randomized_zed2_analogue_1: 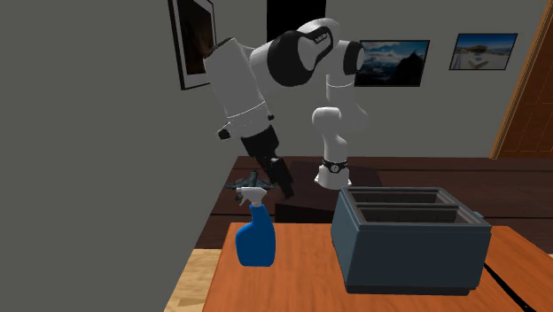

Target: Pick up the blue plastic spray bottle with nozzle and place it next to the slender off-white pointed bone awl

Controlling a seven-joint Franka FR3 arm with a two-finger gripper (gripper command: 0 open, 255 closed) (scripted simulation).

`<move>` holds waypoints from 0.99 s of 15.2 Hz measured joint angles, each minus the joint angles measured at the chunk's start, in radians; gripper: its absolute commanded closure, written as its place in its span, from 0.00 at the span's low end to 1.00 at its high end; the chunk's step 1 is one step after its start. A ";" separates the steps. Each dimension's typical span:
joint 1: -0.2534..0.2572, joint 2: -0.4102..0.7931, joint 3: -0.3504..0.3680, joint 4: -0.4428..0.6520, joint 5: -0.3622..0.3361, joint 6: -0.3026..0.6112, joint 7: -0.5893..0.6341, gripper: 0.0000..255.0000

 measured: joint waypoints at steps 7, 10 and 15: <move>-0.090 0.248 -0.033 0.248 0.085 -0.056 0.154 0.00; -0.140 0.342 -0.045 0.375 0.122 -0.084 0.223 0.00; -0.134 0.304 -0.049 0.303 0.134 -0.017 0.228 0.00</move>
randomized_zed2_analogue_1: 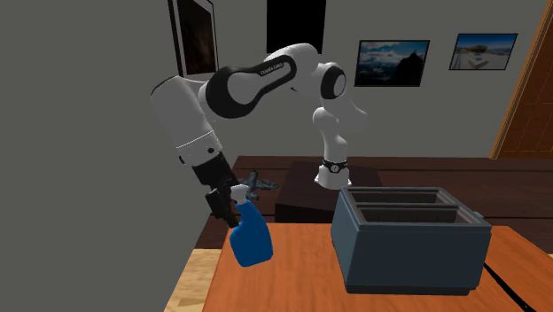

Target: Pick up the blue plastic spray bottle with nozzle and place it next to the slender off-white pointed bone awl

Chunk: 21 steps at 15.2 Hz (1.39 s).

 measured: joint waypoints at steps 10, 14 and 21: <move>0.013 -0.061 0.009 -0.100 -0.006 0.070 -0.015 0.00; 0.014 -0.044 0.018 -0.073 -0.003 0.067 -0.002 1.00; 0.018 -0.099 0.014 -0.171 -0.004 0.132 -0.029 1.00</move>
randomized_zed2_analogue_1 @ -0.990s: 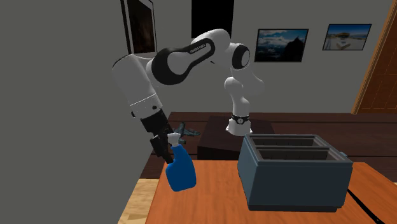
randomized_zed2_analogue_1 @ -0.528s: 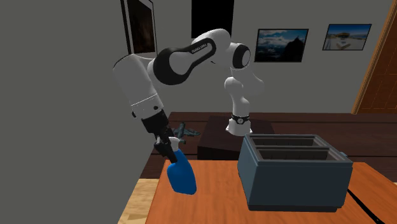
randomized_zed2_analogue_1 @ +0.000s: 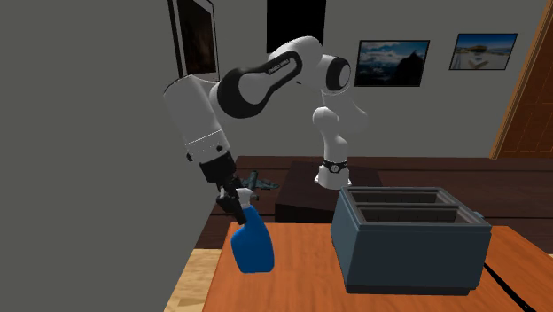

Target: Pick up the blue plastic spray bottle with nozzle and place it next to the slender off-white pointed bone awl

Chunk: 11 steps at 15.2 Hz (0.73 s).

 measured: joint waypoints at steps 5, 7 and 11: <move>-0.021 0.069 0.007 0.123 -0.010 -0.107 0.035 1.00; -0.026 0.087 0.008 0.151 -0.013 -0.137 0.046 1.00; -0.029 0.096 0.006 0.173 -0.019 -0.178 0.061 1.00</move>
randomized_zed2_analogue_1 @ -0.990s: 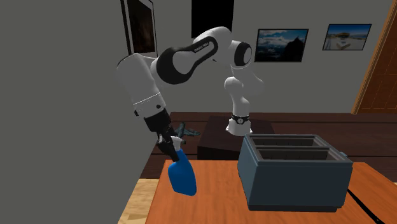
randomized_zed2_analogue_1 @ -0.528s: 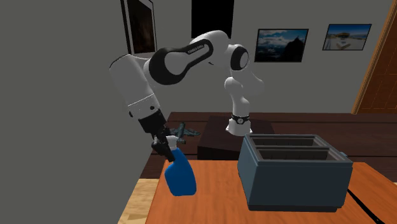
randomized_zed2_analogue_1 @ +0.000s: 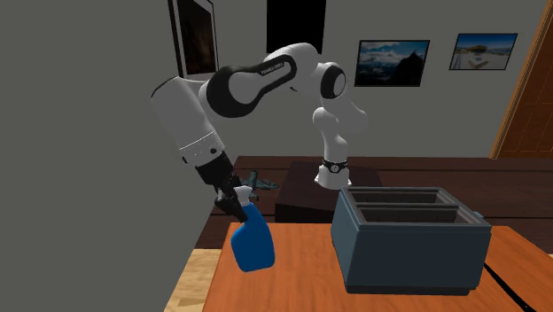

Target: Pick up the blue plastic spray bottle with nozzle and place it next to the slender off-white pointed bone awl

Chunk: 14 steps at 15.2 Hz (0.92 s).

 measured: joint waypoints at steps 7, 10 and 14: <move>0.042 -0.101 0.002 -0.109 -0.009 -0.008 0.032 1.00; 0.090 -0.208 0.005 -0.243 -0.015 0.033 0.061 1.00; 0.147 -0.341 0.015 -0.402 -0.024 0.082 0.106 1.00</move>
